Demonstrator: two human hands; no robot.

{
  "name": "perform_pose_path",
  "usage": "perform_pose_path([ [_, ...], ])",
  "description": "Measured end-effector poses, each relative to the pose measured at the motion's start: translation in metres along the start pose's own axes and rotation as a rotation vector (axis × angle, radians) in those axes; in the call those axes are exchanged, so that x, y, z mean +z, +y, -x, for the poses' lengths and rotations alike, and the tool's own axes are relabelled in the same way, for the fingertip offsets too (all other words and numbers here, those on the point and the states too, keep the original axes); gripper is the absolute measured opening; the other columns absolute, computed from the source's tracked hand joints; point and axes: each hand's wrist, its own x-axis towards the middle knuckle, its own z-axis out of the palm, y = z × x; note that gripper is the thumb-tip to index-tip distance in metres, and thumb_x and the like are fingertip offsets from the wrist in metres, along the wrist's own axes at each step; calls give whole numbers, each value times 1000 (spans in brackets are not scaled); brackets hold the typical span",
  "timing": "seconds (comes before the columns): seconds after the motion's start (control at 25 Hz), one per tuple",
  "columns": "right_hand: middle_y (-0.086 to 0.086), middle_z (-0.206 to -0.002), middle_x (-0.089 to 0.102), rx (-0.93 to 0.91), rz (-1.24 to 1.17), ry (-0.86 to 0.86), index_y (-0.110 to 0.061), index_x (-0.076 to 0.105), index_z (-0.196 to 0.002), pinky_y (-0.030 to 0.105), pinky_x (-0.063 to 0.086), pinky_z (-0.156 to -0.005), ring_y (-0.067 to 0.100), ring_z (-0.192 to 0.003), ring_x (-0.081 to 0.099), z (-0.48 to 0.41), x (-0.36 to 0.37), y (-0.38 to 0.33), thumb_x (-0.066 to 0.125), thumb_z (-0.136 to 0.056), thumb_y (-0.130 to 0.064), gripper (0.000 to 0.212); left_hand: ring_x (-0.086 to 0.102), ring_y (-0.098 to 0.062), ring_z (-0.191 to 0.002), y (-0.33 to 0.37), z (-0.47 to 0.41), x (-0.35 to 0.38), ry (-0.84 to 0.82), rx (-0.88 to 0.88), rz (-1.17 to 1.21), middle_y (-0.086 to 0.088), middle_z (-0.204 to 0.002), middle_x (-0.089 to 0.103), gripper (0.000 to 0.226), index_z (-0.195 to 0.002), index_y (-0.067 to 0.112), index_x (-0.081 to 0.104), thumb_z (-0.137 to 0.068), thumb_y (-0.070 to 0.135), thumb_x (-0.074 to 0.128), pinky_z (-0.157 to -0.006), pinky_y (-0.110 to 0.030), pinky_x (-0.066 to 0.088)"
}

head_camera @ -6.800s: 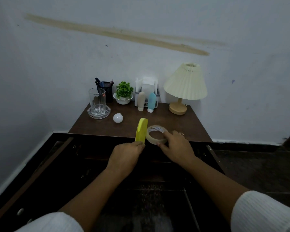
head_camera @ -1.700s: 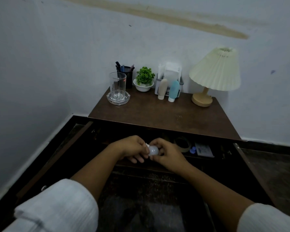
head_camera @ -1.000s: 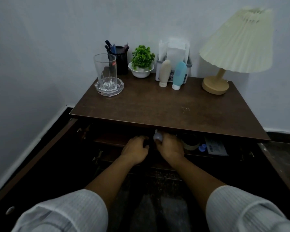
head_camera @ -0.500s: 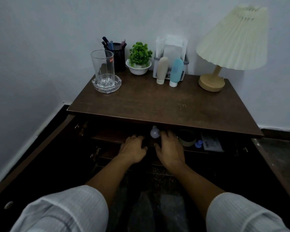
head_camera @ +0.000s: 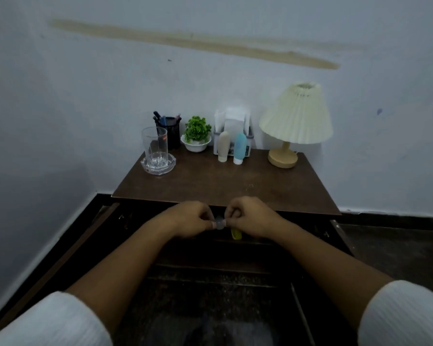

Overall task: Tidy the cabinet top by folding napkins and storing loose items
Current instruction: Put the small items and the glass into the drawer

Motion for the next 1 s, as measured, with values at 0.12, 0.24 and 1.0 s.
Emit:
perform_pose_path([
  [0.12, -7, -84, 70, -36, -42, 156, -24, 71, -92, 33, 57, -75, 9, -80, 66, -4, -39, -7, 78, -84, -35, 15, 65, -10, -100, 13, -3, -31, 173, 58, 42, 8, -109, 70, 22, -106, 27, 72, -91, 41, 67, -93, -36, 53],
  [0.24, -5, -93, 66, 25, -129, 356, -22, 68, -107, 35, 56, -81, 14, -89, 65, -31, -58, 1, 78, -83, -38, 31, 64, -14, -106, 17, -33, -50, 402, 33, 153, 5, -115, 70, 25, -111, 26, 70, -90, 39, 69, -95, -35, 52],
  [1.0, -1, -120, 68, 176, -207, 591, -24, 55, -131, 40, 57, -87, 17, -107, 66, -176, -39, 48, 68, -93, -35, 42, 64, -18, -108, 6, -216, -22, 748, -78, 449, 3, -120, 68, 42, -122, 21, 56, -85, 30, 74, -86, -34, 51],
])
